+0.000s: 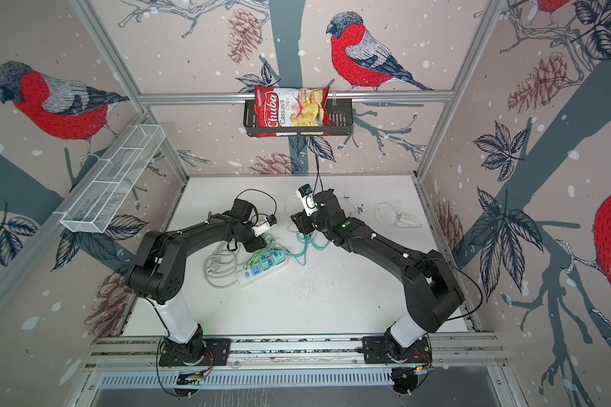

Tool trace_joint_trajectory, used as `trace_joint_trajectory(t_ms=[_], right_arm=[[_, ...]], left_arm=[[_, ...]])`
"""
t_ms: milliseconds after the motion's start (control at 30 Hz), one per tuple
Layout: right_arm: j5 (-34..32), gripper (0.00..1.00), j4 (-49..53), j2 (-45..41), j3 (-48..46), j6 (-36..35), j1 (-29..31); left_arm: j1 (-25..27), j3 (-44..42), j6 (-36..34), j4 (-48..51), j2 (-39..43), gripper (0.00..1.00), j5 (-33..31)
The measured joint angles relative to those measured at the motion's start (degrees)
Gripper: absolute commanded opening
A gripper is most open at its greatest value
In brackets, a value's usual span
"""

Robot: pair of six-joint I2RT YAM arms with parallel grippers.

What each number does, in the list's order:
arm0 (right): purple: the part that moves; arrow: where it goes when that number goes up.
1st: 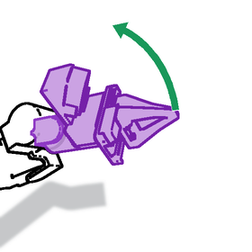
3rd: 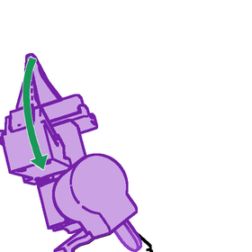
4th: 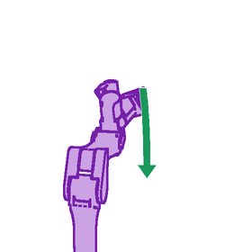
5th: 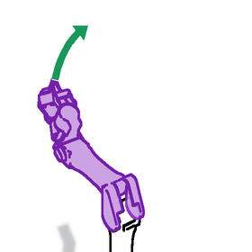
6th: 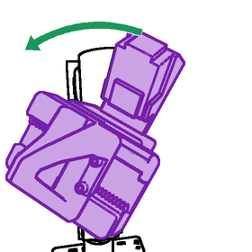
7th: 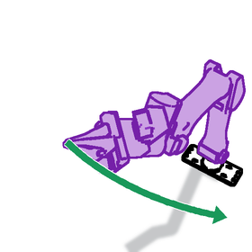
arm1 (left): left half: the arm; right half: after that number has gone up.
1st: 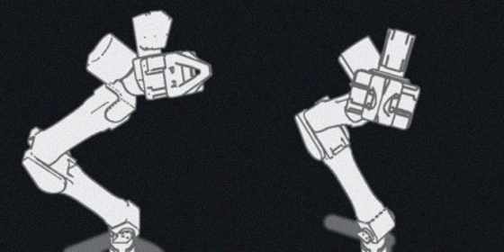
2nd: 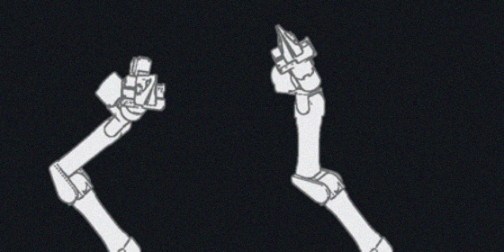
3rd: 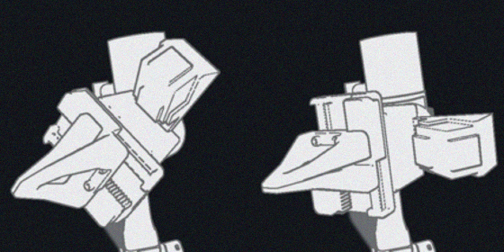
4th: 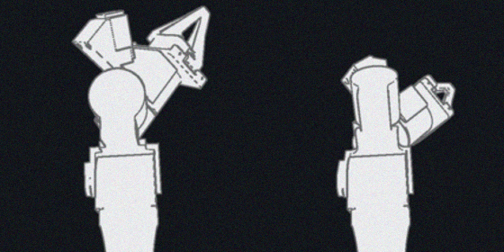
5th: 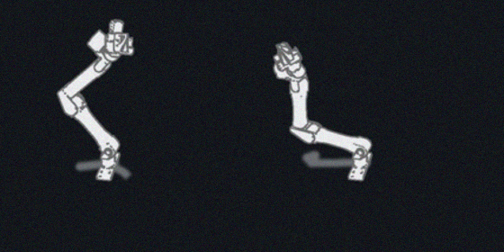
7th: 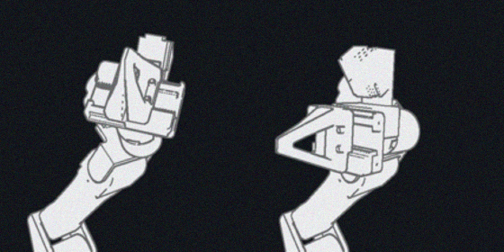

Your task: Insert the plug

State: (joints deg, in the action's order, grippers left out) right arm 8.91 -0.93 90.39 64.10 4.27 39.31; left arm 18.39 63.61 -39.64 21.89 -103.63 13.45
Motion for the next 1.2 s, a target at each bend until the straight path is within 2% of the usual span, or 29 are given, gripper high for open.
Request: trace_joint_trajectory(t_ms=[500, 867, 1100, 1200], right_arm=[[0.0, 0.56, -0.2, 0.0, -0.4, 0.1, -0.4], [0.0, 0.56, -0.2, 0.0, -0.5, 0.1, -0.9], [0.0, 0.56, -0.2, -0.2, -0.9, 0.2, -1.0], [0.0, 0.57, -0.2, -0.2, -0.9, 0.2, -1.1]], left_arm=[[2.4, 1.6, 0.9, -1.4, -3.1, 0.50, 0.2], [3.6, 1.2, 1.8, -3.7, -2.7, 0.31, 1.4], [3.9, 1.4, 2.1, -3.6, -2.9, 0.30, 1.8], [3.9, 2.3, 2.3, -3.0, -3.0, 0.21, 1.7]])
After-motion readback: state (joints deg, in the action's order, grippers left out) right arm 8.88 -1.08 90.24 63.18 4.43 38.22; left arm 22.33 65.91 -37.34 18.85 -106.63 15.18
